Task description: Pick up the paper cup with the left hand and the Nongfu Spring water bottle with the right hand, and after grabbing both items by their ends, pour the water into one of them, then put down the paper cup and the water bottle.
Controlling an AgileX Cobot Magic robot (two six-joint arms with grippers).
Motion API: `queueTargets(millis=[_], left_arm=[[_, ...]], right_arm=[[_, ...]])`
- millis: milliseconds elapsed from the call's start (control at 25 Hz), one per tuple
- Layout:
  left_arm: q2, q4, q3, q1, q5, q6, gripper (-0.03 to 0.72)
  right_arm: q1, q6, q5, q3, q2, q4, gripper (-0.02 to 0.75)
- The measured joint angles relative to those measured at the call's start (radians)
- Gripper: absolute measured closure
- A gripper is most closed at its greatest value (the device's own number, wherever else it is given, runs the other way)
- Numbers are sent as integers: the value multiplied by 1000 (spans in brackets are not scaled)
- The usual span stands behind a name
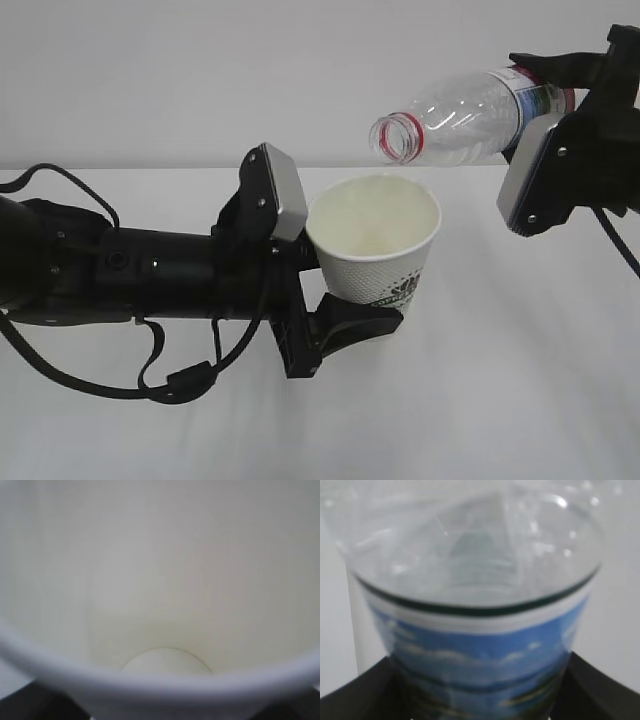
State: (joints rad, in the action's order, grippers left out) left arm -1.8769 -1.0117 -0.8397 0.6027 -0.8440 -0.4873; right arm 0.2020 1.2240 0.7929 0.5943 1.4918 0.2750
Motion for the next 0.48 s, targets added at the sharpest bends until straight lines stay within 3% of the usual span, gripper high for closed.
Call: queueTargets(millis=[480], left_arm=[[0,-34,0,0,19,-33,132]], right_arm=[[0,50,0,0,0,-4,223]])
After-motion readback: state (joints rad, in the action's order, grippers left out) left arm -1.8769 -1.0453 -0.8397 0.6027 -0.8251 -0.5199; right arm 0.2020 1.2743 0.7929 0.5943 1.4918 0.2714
